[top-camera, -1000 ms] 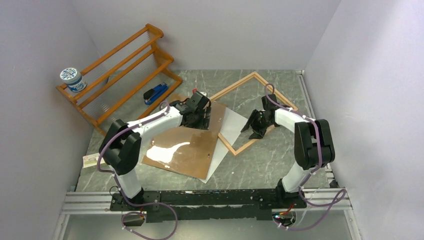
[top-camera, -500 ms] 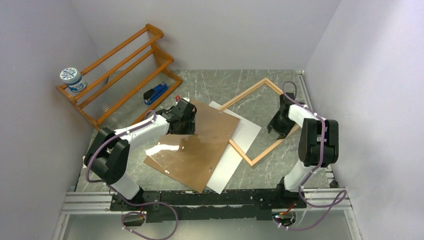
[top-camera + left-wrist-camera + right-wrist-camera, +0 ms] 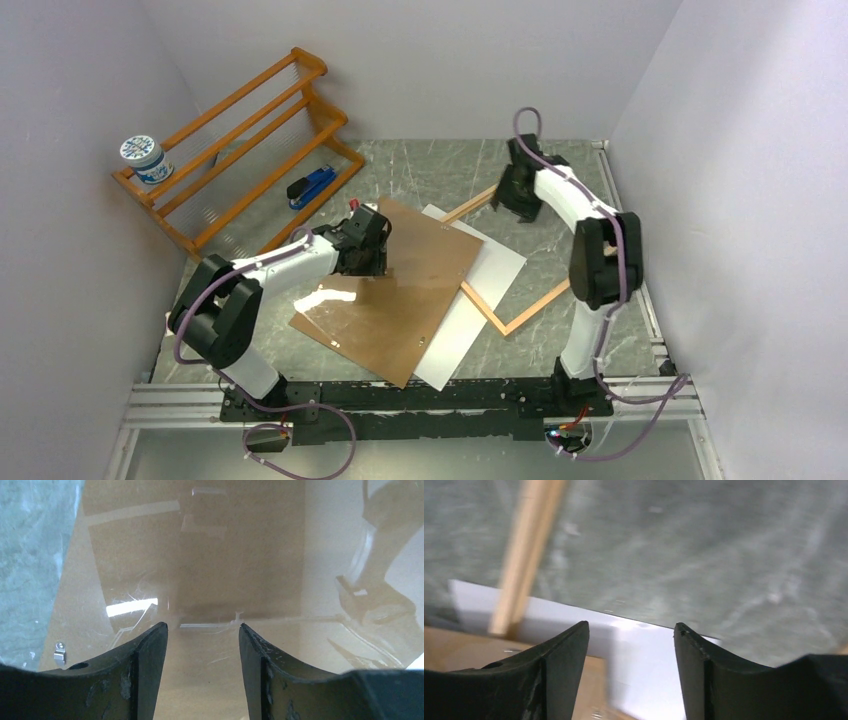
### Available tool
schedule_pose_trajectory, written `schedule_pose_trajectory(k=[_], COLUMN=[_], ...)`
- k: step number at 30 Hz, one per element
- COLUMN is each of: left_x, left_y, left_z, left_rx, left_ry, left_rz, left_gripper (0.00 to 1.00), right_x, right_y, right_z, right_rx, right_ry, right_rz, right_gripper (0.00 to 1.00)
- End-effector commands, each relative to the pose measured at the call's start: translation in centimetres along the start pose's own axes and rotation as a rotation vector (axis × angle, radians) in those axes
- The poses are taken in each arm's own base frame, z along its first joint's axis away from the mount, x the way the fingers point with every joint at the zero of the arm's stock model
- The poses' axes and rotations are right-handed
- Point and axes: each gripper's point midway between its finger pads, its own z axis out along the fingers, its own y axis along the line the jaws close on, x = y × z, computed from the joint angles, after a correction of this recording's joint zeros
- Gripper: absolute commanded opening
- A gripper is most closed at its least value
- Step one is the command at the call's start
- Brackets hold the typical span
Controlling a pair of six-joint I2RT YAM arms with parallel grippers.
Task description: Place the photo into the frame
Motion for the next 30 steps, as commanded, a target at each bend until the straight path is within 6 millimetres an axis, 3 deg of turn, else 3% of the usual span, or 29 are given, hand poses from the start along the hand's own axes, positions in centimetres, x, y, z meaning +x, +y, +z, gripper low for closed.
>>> schedule_pose_trajectory(k=[1, 4, 8, 18, 23, 30], left_x=[-0.3, -0.1, 0.2, 1.1, 1.5, 3.0], left_y=[-0.2, -0.3, -0.4, 0.3, 3.2, 3.5], left_z=[-0.4, -0.3, 0.1, 0.9, 0.9, 1.3], left_rx=[0.033, 0.044, 0.048, 0.019, -0.12, -0.11], left_ry=[-0.021, -0.016, -0.004, 0.024, 0.015, 0.045], left_rz=[0.008, 0.016, 0.015, 0.028, 0.028, 0.006], left_gripper=[0.59, 0.58, 0.58, 0.56, 0.55, 0.55], right_x=[-1.0, -2.8, -3.4, -2.2, -1.8, -0.8], right_y=[6.6, 9.7, 11.4, 11.6, 12.2, 11.0], right_z=[0.1, 0.7, 2.6, 6.7, 7.6, 8.0], right_rx=[-0.077, -0.069, -0.003, 0.121, 0.095, 0.114], right_ry=[-0.027, -0.084, -0.113, -0.118, -0.088, -0.06], right_rz=[0.006, 0.018, -0.006, -0.052, -0.111, -0.226], right_gripper=[0.73, 0.81, 0.83, 0.83, 0.67, 0.36])
